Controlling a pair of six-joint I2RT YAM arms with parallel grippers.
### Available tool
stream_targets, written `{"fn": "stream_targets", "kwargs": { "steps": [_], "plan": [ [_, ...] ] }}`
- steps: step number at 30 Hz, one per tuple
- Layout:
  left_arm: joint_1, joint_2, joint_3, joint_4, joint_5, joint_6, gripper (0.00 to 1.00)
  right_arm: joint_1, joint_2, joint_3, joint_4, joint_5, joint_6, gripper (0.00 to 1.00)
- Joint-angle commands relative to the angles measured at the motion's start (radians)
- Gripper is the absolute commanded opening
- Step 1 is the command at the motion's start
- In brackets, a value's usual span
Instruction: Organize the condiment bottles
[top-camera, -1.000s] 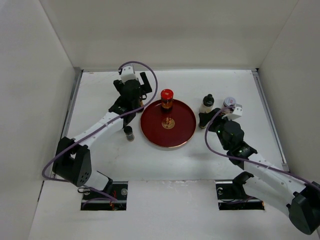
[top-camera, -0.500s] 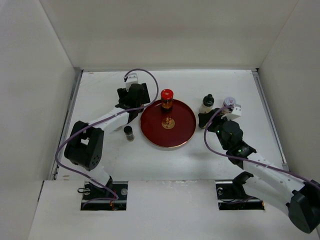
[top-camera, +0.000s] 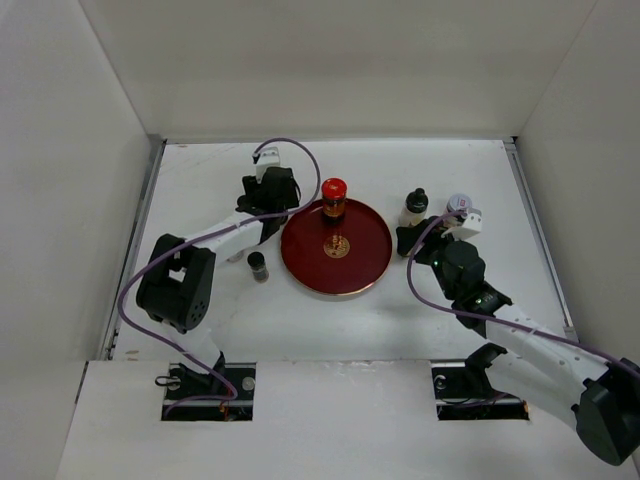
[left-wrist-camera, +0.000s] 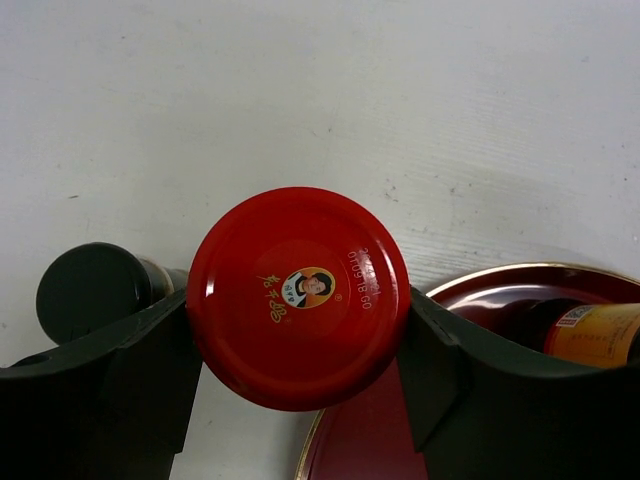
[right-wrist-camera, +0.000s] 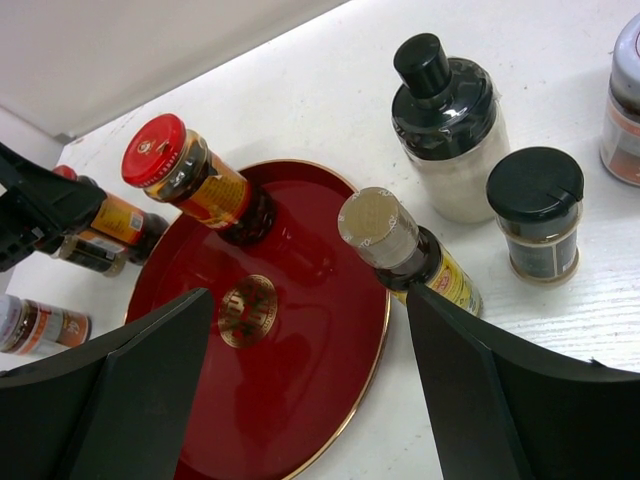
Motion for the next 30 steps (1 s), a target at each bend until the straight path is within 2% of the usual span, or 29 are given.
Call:
{"fn": "stream_targets", "kwargs": {
  "steps": [1,7,13,19,30],
  "plan": [
    [-0.021,-0.114,0.007,0.11,-0.052,0.039,0.43,0.005,0.003,0.021,0.046,-0.001,0.004,0.85],
    [-0.084,-0.256,-0.011,0.142,-0.129,0.123,0.43,0.009,0.006,0.022,0.052,-0.005,0.002,0.85],
    [-0.158,-0.304,-0.016,0.116,-0.1,0.111,0.42,0.011,-0.002,0.021,0.049,-0.004,0.004,0.85],
    [-0.221,-0.257,-0.011,0.116,-0.074,0.077,0.42,0.011,-0.002,0.021,0.049,-0.004,0.005,0.85],
    [-0.244,-0.123,0.019,0.136,-0.039,0.037,0.42,0.011,-0.01,0.018,0.042,-0.007,0.005,0.85]
  ]
}}
